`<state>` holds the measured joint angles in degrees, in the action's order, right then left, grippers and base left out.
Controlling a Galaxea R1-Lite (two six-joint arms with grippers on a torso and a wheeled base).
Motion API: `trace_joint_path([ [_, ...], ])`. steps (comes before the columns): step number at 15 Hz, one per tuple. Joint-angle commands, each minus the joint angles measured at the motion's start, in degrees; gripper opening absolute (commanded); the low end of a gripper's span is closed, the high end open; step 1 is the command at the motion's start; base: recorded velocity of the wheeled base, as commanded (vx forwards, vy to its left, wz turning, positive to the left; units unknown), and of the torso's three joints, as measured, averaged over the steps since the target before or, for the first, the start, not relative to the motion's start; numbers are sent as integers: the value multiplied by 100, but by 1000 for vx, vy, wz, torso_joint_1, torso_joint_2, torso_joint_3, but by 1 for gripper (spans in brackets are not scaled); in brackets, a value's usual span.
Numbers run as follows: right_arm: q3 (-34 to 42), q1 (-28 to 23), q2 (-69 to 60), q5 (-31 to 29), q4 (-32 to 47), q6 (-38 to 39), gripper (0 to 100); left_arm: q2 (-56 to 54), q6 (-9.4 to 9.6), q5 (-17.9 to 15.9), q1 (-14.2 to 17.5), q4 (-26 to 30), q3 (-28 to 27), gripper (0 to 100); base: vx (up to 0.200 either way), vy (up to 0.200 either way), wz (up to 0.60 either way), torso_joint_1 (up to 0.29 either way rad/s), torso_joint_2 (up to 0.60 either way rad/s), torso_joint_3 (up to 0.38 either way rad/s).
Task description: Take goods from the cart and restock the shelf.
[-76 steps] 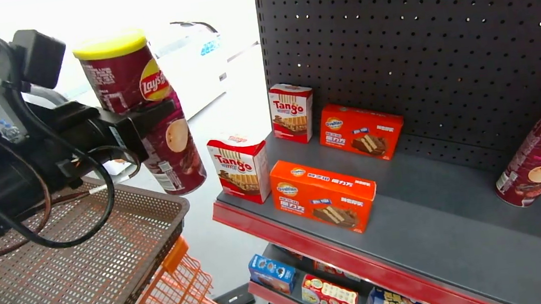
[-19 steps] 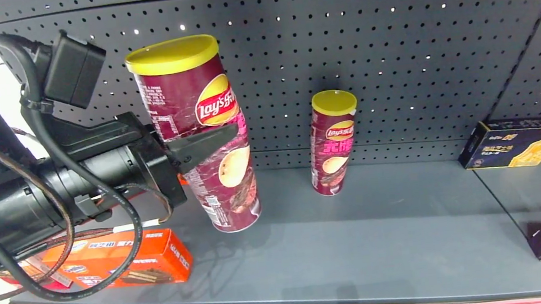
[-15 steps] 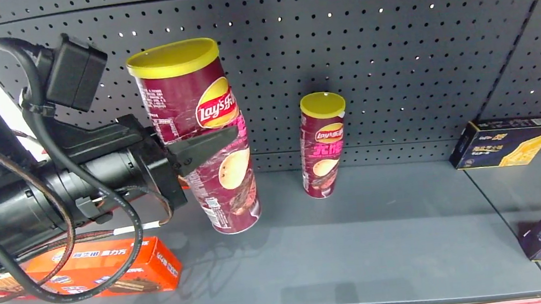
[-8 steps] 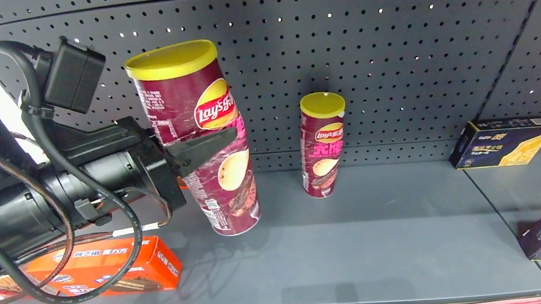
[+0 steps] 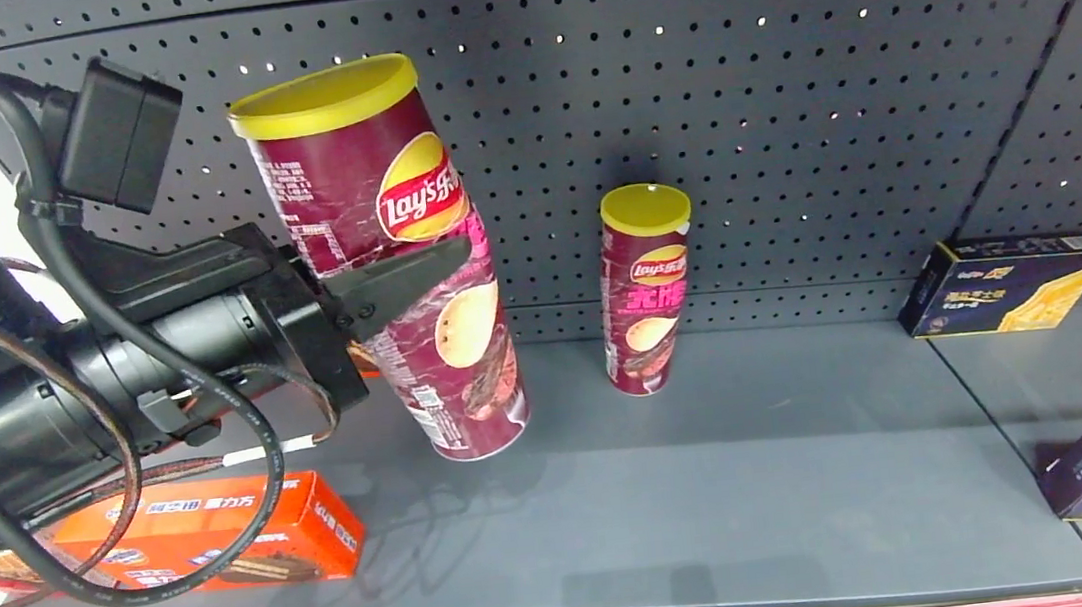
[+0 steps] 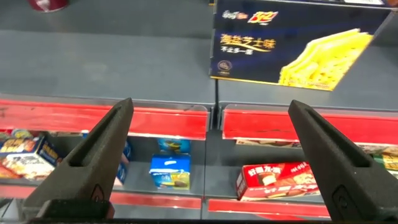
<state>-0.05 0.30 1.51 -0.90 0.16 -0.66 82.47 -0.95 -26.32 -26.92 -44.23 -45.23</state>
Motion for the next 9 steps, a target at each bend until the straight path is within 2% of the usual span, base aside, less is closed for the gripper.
trace_joint_path([
  [1,-4,31,121,-6,-7,4,100,-20,-2,4,-7,-7,163,0,0,0,0,0,0,0],
  [2,-320,49,156,196,28,-40,100,-38,-2,4,2,11,198,0,0,0,0,0,0,0],
  [3,-1665,189,1255,635,98,48,100,-20,-2,4,2,11,163,0,0,0,0,0,0,0],
  [4,-2017,347,2187,837,11,136,100,-3,-2,-5,-24,-25,198,0,0,0,0,0,0,0],
  [6,-1964,857,2494,1417,-227,-31,100,6,-2,13,-94,19,119,0,0,0,0,0,0,0],
  [7,-1938,1007,2749,1409,-306,-251,100,-3,-2,13,-86,28,128,0,0,0,0,0,0,0],
  [9,-1938,928,3373,1321,-763,-277,100,-12,-19,22,-68,28,172,0,0,0,0,0,0,0],
])
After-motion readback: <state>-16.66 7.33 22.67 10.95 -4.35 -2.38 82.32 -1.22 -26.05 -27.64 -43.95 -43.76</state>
